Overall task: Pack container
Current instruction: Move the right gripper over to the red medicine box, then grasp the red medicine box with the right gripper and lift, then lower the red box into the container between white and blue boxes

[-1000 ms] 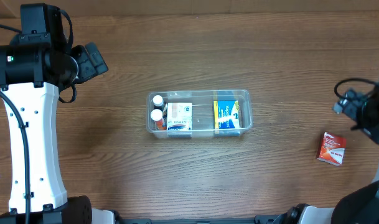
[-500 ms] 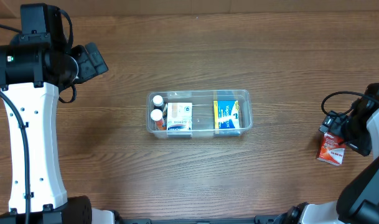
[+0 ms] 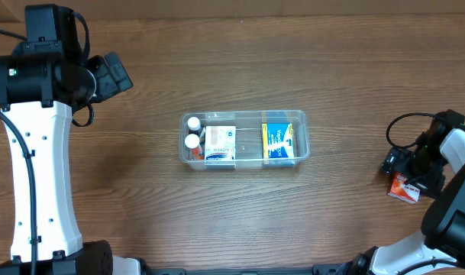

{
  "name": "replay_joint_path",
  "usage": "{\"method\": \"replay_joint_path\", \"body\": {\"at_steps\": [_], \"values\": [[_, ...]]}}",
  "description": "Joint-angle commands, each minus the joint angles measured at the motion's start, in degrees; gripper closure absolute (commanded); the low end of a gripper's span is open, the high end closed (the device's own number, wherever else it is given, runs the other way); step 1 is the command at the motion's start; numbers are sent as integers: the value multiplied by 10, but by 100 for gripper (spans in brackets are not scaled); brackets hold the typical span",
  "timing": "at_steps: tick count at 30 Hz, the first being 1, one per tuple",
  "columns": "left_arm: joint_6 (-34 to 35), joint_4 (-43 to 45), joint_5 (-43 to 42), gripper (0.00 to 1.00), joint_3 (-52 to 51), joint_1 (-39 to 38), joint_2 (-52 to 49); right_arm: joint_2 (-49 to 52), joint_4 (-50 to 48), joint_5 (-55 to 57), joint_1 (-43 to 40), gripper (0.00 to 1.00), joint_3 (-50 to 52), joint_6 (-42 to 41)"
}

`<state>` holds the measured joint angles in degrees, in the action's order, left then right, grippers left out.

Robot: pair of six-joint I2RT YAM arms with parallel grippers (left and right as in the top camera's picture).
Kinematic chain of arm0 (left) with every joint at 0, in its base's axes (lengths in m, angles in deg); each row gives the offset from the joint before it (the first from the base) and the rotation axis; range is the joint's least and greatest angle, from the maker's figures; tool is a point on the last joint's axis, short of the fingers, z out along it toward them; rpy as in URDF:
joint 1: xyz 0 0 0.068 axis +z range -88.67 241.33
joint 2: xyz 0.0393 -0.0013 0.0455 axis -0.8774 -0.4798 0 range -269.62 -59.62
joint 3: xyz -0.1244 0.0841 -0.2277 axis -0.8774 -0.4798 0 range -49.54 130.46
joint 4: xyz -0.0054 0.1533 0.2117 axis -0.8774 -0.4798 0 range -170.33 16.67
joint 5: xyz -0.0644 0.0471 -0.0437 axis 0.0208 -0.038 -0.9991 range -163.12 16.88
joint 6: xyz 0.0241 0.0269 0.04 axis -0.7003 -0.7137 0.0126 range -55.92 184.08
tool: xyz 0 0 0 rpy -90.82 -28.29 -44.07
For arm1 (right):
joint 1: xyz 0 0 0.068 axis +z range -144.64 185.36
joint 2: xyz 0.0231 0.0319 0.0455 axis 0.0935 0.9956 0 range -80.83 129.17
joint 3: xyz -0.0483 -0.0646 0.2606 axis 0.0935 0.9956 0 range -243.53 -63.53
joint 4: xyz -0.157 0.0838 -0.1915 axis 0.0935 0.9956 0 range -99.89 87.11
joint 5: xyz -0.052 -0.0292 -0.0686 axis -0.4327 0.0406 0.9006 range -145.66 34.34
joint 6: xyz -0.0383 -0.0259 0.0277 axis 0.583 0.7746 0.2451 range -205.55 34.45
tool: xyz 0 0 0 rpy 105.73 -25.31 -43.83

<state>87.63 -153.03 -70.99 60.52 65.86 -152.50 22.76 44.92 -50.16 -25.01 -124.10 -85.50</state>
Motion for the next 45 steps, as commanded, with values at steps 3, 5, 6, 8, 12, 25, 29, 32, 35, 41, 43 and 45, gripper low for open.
{"method": "replay_joint_path", "body": {"at_steps": [3, 5, 6, 8, 12, 25, 29, 32, 35, 41, 43, 45], "values": [[-13, 2, -3, 0, 10, 0, 7, 0, -10, -16, -2, 15, 2, 4], [-13, 2, -3, 0, 10, 0, 7, 0, -10, -16, -2, 27, 2, 3], [-13, 2, -3, 0, 10, 0, 7, 0, -12, -18, -2, 31, 2, 0], [-13, 2, -3, 0, 10, 0, 7, 0, -15, -18, -2, 40, 2, -12], [-13, 2, -3, 0, 10, 0, 7, 0, -21, -40, -2, 41, -2, -22], [-13, 2, -3, 0, 10, 0, 7, -53, 113, -136, 63, 44, -209, -22], [-13, 2, -3, 0, 10, 0, 7, -95, 162, -143, 150, 44, -290, -22], [-13, 2, -3, 0, 10, 0, 7, -119, 184, -149, 229, 44, -331, -23], [-13, 2, -3, 0, 10, 0, 7, -133, 176, -149, 318, 44, -343, -55], [-13, 2, -3, 0, 10, 0, 7, -121, 133, -146, 477, 44, -338, -133], [-13, 2, -3, 0, 10, 0, 7, -110, 117, -146, 517, 44, -335, -161], [-13, 2, -3, 0, 10, 0, 7, -97, 110, -146, 542, 44, -335, -176]]}}
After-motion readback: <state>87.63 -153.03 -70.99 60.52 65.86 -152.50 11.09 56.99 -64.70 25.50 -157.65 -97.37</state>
